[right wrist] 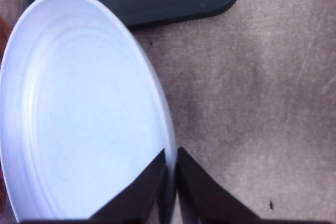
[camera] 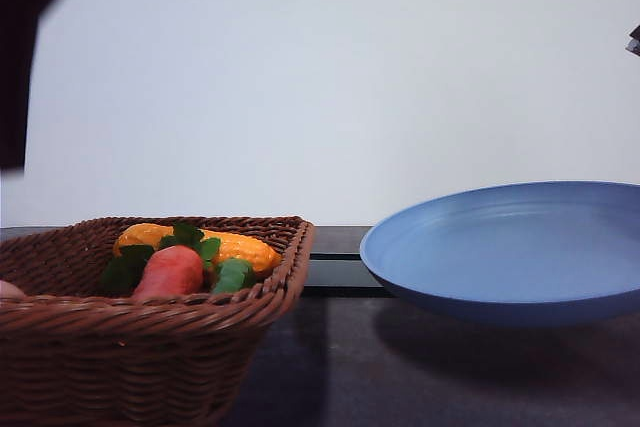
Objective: Transfer egg from basket to plate and serve
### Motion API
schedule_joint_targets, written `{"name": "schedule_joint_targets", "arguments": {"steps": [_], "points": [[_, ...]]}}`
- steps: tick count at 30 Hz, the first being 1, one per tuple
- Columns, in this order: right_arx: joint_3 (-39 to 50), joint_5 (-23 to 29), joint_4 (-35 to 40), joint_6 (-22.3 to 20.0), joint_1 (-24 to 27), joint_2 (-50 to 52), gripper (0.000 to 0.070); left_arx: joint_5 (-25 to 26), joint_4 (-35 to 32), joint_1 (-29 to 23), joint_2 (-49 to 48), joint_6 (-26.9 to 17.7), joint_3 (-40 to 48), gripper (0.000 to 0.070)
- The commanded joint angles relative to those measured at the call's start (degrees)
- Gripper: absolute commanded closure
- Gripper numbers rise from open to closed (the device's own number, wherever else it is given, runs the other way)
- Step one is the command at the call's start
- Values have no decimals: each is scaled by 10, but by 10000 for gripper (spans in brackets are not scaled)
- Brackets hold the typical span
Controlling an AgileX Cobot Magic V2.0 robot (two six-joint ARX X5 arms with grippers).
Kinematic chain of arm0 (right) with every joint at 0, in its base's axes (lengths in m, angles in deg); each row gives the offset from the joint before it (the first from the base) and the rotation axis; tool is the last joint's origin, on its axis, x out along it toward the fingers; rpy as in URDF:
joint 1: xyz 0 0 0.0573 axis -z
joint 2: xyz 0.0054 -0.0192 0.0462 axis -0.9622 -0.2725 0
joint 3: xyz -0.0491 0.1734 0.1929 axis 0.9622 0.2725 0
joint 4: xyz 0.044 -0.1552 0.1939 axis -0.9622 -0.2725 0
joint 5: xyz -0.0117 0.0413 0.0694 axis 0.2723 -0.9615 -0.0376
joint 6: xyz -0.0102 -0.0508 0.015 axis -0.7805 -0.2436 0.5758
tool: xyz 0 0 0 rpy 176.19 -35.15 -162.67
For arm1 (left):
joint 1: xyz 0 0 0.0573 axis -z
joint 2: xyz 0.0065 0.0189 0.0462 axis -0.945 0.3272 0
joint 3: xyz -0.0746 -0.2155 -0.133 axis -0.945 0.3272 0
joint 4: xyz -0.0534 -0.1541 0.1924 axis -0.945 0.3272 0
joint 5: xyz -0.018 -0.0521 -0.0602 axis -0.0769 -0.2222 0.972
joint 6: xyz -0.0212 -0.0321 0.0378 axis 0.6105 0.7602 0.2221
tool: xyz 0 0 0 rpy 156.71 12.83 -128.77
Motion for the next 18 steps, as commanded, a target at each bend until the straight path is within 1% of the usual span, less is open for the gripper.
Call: {"name": "schedule_joint_targets", "arguments": {"steps": [1,4,7,15,16,18], "points": [[-8,-3,6,6,0,-3,700,-15,-4,8,26,6,-9,332],[-8,-3,6,5,0,-3,700,-30,-10,8,55,6,-9,331],[-8,-4,6,5,0,-3,700,-30,-19,8,75,5,-9,328],[-8,-6,8,3,0,-3,700,-30,-45,8,86,5,-9,322],[-8,-6,8,3,0,-3,700,-30,-47,8,86,5,-9,319],[-8,-6,10,3,0,-3,700,-30,-47,8,86,5,-9,291]]}}
